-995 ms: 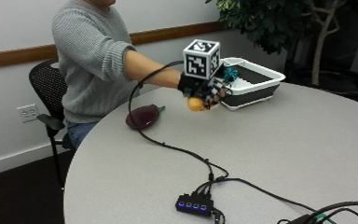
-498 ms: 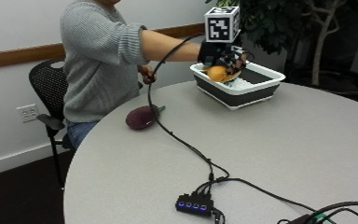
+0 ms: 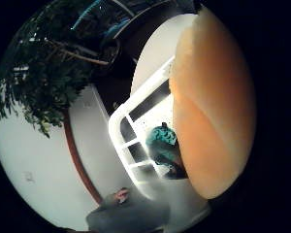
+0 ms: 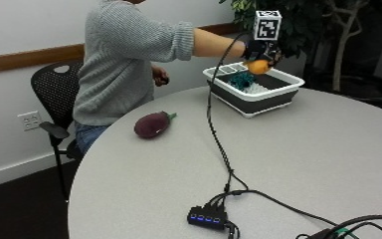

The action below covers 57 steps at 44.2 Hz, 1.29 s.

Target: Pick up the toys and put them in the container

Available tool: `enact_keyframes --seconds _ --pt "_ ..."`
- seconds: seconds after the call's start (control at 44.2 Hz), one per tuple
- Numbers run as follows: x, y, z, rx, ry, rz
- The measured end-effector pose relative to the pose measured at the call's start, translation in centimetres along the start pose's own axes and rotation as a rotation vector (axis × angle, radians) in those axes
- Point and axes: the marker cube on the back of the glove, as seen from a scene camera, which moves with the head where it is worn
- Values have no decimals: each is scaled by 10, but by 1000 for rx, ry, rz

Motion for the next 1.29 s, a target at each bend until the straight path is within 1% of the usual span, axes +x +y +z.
enact_keyframes --seconds 0.068,0.158,0.271,0.362,0.43,0.678,0.814,0.927,1.018,1.086,1.176,1.221,1.289 --pt "2 -1 12 -10 36 -13" --pt "8 -2 25 -13 32 24" --pt "14 -2 45 -92 -12 85" --pt "22 4 59 -158 14 58" --pt "28 7 64 -169 26 33" --pt "31 17 58 -111 -4 2" --pt "43 32 39 -103 -6 -7" --pt "67 59 11 -85 27 -26" --pt "108 94 -23 -36 31 -8" --pt "148 120 -44 -5 59 21" --pt "229 170 -71 24 186 35" --pt "265 198 -82 42 185 51" --pt "294 228 -91 64 130 108"
